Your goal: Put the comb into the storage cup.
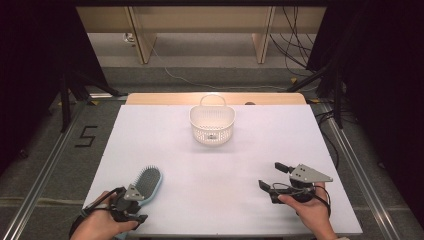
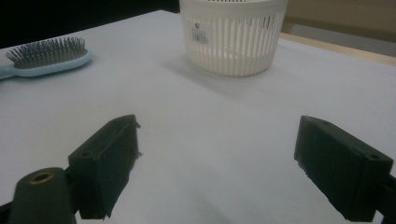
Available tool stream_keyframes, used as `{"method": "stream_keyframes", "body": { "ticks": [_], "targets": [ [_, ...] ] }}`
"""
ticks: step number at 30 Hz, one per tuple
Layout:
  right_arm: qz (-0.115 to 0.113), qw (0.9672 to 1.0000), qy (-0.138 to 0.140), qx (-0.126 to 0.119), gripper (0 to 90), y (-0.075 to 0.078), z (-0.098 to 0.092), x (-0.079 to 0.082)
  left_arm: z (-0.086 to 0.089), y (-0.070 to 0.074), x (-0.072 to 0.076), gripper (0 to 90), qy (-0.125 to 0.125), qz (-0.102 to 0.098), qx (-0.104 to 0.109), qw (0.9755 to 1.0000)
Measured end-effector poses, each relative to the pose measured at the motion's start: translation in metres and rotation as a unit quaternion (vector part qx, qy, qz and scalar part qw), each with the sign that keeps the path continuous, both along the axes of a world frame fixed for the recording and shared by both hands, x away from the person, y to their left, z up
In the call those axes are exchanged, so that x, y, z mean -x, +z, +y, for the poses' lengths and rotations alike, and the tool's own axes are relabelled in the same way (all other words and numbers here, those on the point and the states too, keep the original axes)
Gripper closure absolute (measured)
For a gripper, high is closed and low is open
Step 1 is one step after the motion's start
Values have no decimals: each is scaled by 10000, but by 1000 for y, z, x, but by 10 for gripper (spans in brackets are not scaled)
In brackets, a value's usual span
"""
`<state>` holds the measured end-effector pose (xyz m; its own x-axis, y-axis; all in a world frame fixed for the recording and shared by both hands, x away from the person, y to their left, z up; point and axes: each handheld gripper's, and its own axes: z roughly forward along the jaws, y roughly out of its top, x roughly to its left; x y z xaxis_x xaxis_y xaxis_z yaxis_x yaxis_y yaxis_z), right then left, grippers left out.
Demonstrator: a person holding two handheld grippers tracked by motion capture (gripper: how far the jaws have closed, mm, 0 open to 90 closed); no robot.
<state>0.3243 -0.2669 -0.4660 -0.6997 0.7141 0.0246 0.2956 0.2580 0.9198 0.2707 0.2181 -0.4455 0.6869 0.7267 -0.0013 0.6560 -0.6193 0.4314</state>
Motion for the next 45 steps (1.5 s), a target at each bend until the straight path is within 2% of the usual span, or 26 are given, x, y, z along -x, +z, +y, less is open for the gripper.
{"method": "stream_keyframes", "body": {
  "ticks": [1, 2, 5, 8, 12, 14, 19, 24, 26, 28, 35, 40, 45],
  "targets": [
    [-4, 10000, 1, -19, 146, 0, 0, 0, 2, 3, 0, 354, 0, -92, -58, 9999],
    [-8, 10000, 3, -13, 146, 0, 0, 0, 4, 7, 0, 317, 218, -173, -129, 9995],
    [3, 10000, 6, -26, 146, 0, 0, 0, 6, 7, -5, 163, 504, -184, -312, 9981],
    [9, 10000, 14, -15, 146, 0, 0, 0, 6, 6, -8, 153, 689, -89, -326, 9971],
    [9, 10000, 33, -5, 146, 0, 0, 0, 5, -1, -18, 153, 860, 190, -313, 9956],
    [11, 10000, 48, -12, 146, 0, 1, 0, 5, -8, -26, 157, 1061, 253, -392, 9933],
    [35, 10000, 60, -6, 146, 0, 1, 0, 4, -18, -38, 197, 1210, 561, -585, 9893],
    [41, 10000, 66, -28, 146, 0, 1, 0, 4, -22, -43, 256, 1247, 777, -530, 9877],
    [39, 10000, 68, -16, 146, 0, 1, 1, 4, -23, -45, 286, 1329, 889, -489, 9859],
    [36, 10000, 75, -16, 146, 0, 2, 0, 3, -24, -48, 310, 1324, 955, -599, 9848],
    [65, 10000, 64, 12, 148, -1, 1, 0, -1, -23, -52, 355, 1342, 1083, -689, 9826],
    [62, 10000, 69, 6, 148, 0, 1, 0, -4, -21, -53, 418, 1353, 1158, -740, 9812],
    [70, 9999, 78, 14, 148, -1, 2, 0, -4, -21, -56, 443, 1404, 1254, -780, 9790]
  ]
}}
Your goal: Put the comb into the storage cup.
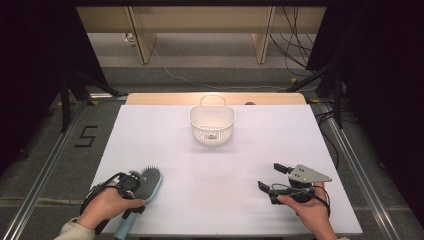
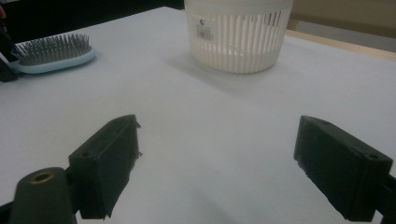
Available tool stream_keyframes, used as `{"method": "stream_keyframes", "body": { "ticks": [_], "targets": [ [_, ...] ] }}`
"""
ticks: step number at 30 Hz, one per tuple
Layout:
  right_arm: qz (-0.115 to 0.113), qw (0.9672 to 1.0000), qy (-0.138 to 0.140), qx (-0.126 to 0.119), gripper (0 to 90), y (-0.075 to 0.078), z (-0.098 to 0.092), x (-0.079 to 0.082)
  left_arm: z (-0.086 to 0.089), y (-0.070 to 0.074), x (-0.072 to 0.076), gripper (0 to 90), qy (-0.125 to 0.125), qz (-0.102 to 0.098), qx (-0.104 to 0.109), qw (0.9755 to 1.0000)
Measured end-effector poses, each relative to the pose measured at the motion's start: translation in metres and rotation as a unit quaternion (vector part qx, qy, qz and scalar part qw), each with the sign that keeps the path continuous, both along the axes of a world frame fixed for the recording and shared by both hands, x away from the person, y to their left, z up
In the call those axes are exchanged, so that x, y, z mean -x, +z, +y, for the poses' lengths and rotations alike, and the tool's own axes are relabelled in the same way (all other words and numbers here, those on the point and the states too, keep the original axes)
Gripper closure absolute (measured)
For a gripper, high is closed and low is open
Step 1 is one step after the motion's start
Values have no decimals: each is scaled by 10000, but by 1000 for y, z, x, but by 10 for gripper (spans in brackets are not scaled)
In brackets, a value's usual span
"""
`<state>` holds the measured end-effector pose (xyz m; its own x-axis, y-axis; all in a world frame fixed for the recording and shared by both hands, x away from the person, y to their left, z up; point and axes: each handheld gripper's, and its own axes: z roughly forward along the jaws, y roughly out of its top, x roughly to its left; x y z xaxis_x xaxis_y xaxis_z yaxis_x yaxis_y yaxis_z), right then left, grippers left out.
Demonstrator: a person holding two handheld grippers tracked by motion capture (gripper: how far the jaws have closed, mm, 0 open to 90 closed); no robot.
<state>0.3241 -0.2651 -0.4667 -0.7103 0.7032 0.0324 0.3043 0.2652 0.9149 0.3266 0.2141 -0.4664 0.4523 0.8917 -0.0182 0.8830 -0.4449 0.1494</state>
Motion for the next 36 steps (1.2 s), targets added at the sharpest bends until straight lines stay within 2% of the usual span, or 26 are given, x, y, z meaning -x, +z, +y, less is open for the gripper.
{"method": "stream_keyframes", "body": {
  "ticks": [7, 13, 25, 36],
  "targets": [
    [3, 10000, -7, 6, 148, 0, 0, 0, -1, 1, -2, 497, 140, 65, -61, 9999],
    [4, 10000, -6, 13, 148, 0, 0, 0, -7, 2, -3, 563, 46, 139, -179, 9997],
    [20, 10000, -4, -14, 148, 0, 0, 0, -9, 2, -2, 608, 272, 164, -190, 9993],
    [33, 10000, 5, -11, 148, 0, 0, 0, -8, 3, -2, 657, 235, 190, -132, 9995]
  ]
}}
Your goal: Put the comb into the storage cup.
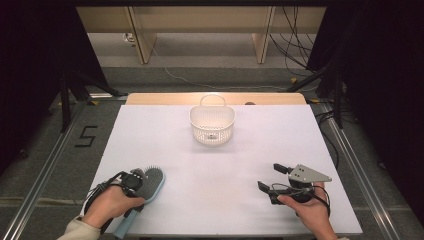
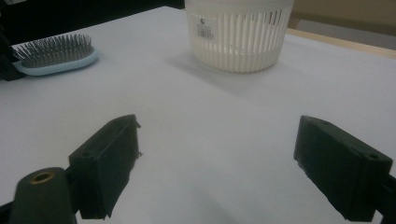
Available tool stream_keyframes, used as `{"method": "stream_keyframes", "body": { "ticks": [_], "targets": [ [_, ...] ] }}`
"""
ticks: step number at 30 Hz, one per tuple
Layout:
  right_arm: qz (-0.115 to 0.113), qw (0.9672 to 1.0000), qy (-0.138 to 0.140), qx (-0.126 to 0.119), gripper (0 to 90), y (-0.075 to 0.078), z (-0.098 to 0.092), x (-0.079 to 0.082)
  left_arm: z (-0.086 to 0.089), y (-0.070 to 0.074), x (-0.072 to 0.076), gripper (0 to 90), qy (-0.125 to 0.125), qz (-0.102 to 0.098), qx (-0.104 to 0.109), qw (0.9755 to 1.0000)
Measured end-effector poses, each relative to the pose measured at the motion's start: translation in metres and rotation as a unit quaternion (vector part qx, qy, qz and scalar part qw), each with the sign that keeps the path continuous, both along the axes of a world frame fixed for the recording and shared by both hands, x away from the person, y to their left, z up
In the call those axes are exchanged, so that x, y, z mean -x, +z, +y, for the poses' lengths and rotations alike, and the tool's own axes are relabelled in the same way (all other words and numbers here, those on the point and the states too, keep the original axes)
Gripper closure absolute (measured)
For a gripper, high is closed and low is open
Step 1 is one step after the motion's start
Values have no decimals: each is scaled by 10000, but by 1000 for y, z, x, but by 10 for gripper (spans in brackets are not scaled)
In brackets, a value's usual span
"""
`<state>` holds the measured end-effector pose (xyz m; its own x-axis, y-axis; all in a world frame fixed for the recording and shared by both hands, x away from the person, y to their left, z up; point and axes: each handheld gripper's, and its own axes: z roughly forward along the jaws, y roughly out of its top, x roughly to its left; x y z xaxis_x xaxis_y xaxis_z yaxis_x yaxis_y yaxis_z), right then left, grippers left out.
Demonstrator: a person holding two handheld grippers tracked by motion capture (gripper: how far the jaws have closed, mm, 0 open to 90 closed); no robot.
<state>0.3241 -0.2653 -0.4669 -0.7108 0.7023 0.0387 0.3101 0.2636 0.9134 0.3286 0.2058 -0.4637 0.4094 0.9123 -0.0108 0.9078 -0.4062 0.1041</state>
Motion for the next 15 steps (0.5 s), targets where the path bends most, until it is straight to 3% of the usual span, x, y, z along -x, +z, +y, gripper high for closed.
{"method": "stream_keyframes", "body": {
  "ticks": [15],
  "targets": [
    [7, 10000, 8, -4, 148, 0, 0, 0, 2, 0, -1, 693, -189, -108, 90, 9997]
  ]
}}
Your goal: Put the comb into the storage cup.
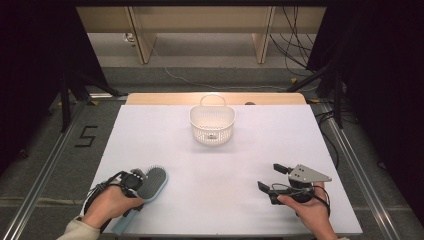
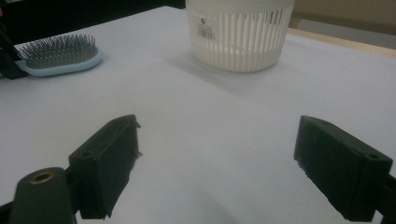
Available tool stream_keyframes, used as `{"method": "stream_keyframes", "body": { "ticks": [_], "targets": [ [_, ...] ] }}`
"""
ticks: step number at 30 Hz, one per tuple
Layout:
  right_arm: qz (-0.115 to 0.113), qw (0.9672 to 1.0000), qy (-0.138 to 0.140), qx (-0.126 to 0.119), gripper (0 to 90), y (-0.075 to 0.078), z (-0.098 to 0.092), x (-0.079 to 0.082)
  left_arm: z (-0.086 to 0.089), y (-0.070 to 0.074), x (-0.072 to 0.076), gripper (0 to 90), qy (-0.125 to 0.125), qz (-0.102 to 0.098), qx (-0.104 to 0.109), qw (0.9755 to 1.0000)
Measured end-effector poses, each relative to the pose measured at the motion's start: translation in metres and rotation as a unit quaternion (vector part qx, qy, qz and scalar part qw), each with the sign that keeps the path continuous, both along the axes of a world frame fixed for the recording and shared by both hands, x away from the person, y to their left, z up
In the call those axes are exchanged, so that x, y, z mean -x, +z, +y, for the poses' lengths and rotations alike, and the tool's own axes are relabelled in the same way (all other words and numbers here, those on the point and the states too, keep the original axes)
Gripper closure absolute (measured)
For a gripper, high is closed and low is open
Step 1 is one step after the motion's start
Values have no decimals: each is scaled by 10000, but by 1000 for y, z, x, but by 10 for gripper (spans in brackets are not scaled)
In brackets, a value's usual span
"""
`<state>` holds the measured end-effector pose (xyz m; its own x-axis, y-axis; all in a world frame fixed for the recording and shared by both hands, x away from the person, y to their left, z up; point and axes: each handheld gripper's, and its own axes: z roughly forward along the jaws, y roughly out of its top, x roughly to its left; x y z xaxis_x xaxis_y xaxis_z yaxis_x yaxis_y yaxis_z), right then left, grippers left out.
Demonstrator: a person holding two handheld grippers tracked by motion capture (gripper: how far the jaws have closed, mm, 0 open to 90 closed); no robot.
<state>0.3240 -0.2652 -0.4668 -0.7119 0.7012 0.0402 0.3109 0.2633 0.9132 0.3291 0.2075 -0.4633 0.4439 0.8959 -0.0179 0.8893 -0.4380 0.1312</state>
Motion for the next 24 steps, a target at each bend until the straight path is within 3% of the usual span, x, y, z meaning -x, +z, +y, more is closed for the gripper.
{"method": "stream_keyframes", "body": {
  "ticks": [14, 24],
  "targets": [
    [-4, 10000, 0, -10, 148, 0, 0, 0, 1, 2, 0, 697, -182, -160, 119, 9996],
    [-6, 10000, -6, -19, 148, 0, 0, 0, 3, 11, 1, 698, -232, -508, 216, 9982]
  ]
}}
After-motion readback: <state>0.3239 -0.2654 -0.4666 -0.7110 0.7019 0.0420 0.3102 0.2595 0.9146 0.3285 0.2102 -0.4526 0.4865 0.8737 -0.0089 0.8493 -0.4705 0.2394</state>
